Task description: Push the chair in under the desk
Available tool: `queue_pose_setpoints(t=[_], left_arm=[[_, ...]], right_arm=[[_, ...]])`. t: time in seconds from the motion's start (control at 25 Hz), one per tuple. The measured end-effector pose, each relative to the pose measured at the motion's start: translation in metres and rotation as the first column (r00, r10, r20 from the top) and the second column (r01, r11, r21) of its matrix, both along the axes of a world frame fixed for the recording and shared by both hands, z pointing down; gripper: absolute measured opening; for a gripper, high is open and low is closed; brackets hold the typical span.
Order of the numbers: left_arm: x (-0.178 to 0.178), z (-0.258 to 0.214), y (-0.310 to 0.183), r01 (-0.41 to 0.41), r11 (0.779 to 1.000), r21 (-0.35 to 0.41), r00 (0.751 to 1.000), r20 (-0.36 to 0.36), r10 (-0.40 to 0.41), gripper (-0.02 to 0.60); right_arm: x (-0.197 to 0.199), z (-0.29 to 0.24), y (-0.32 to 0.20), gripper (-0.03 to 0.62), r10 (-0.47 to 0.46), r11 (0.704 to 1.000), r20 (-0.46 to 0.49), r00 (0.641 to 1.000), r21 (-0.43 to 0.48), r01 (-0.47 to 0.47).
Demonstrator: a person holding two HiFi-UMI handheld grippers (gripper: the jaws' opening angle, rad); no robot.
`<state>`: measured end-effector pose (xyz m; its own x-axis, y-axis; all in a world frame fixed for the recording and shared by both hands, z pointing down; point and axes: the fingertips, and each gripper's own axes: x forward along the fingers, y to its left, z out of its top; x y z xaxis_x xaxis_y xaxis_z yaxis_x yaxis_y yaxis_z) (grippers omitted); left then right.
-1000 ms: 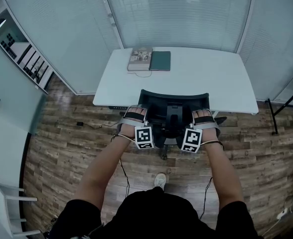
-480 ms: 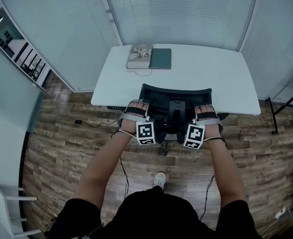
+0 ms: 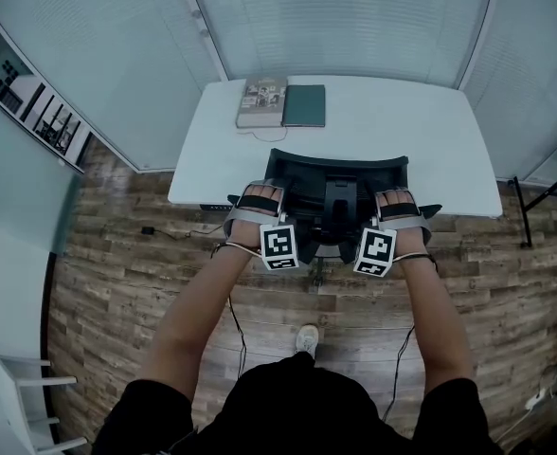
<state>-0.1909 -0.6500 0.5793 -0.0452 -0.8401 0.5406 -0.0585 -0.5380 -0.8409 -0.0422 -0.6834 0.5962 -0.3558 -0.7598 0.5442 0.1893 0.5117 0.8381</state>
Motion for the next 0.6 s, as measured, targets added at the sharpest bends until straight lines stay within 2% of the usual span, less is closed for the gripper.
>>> queue_pose_setpoints(t=[0.6], left_arm=[[0.0000,-0.0036,0.0037,-0.021,1.000,0.004,1.000,0.001,0.021,0.387]], right_arm=[[-0.0005,-0.0063,0.0060,0.403,0.006,1.000,-0.002,1.000,0.011,-0.006]])
